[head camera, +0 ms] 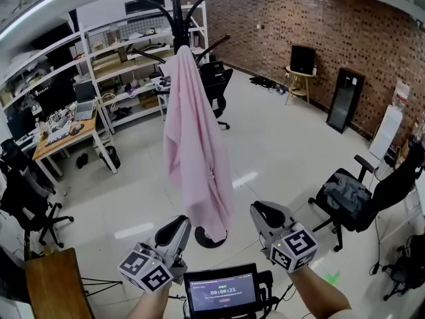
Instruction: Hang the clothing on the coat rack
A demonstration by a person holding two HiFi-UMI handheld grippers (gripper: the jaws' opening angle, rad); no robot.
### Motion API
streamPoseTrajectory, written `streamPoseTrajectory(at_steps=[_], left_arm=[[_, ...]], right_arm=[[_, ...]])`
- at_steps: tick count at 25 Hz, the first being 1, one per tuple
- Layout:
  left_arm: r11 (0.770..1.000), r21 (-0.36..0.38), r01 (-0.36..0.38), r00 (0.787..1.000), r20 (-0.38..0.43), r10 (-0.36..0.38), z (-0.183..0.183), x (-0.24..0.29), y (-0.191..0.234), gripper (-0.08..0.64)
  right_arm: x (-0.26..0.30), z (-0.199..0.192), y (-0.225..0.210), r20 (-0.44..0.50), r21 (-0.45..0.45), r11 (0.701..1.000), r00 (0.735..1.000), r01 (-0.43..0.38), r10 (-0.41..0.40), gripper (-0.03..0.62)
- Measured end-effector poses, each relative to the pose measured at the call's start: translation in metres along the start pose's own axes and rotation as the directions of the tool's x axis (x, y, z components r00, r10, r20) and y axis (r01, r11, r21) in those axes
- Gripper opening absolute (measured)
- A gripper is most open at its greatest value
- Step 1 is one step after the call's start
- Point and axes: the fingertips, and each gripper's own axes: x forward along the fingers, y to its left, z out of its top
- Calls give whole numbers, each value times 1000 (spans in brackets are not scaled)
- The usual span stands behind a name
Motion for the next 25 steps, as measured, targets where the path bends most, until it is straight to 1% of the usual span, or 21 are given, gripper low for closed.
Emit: streamPoseTrajectory(at_steps=[11, 16, 19, 23, 25], left_arm=[[1000, -23, -9, 1000, -25, 8, -10, -13, 0, 41], [999, -44, -20, 999, -45, 18, -22, -20, 3, 41], [998, -50, -26, 999, -49, 24, -26, -24, 6, 41], [998, -55, -34, 998, -53, 31, -28, -30, 9, 41], [998, -58, -37, 998, -55, 34, -30, -33, 10, 41]], right_arm=[[-4, -13, 13, -25, 21, 1000, 999, -20, 20, 52], [-9, -24, 15, -37, 56, 998, 999, -10, 12, 51], [-12, -27, 17, -40, 54, 998, 999, -11, 13, 40], [-17, -32, 18, -58, 59, 998, 998, -5, 9, 6], [-20, -36, 16, -69, 65, 998, 998, 7, -2, 6]])
